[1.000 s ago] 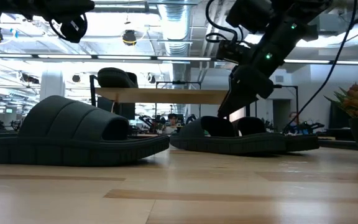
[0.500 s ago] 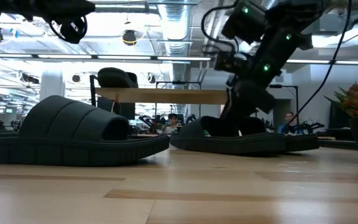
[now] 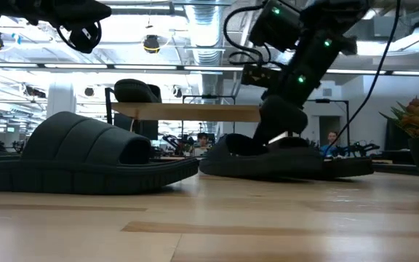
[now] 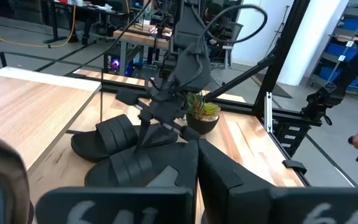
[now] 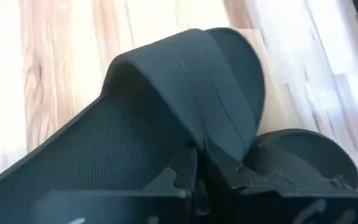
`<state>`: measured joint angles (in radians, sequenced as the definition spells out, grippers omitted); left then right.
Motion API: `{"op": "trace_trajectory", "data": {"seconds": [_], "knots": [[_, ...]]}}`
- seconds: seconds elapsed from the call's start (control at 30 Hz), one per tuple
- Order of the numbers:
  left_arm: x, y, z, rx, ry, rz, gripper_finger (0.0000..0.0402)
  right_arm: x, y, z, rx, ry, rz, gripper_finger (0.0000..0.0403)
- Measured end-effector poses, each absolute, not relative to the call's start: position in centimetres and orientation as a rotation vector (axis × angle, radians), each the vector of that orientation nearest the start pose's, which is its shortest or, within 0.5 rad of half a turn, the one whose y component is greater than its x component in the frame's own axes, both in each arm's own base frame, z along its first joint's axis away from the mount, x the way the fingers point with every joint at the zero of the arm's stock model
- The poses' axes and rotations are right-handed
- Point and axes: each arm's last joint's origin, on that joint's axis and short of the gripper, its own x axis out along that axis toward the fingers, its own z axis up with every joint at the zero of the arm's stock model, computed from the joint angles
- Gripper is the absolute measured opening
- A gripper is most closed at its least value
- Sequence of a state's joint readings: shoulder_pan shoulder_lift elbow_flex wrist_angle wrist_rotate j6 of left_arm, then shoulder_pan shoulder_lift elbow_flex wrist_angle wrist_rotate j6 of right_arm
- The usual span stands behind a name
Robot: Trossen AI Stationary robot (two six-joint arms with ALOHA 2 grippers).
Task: Pick and place slides into the shelf
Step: Put the black slipper on the shelf
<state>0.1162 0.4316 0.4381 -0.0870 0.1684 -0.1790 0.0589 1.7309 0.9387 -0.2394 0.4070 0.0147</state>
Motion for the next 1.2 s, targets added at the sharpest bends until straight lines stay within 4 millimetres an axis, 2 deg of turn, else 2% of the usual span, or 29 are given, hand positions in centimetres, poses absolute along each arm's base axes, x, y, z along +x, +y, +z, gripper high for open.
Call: {"op": "trace_trajectory", "data": {"seconds": [0.33, 0.6, 0.77, 0.97, 1.2], "knots": [[12.0, 0.9, 26.4, -0.195, 0.12, -0.042, 0.0, 33.9, 1.9, 18.6, -0.262, 1.084, -0.272, 0.0002], [12.0, 0.9, 26.4, -0.195, 0.121, -0.063, 0.0, 33.9, 2.5, 19.5, -0.282, 1.131, -0.208, 0.0001], [12.0, 0.7, 26.4, -0.186, 0.124, -0.103, 0.0, 34.5, 3.2, 21.0, -0.289, 1.108, -0.191, 0.0001], [11.5, 0.7, 26.8, -0.184, 0.09, -0.09, 0.0, 34.7, 4.6, 23.5, -0.335, 1.112, -0.182, 0.0], [9.2, 0.6, 28.4, -0.189, -0.116, 0.112, 0.0, 34.3, 5.9, 28.2, -0.377, 0.969, -0.212, 0.0]]}}
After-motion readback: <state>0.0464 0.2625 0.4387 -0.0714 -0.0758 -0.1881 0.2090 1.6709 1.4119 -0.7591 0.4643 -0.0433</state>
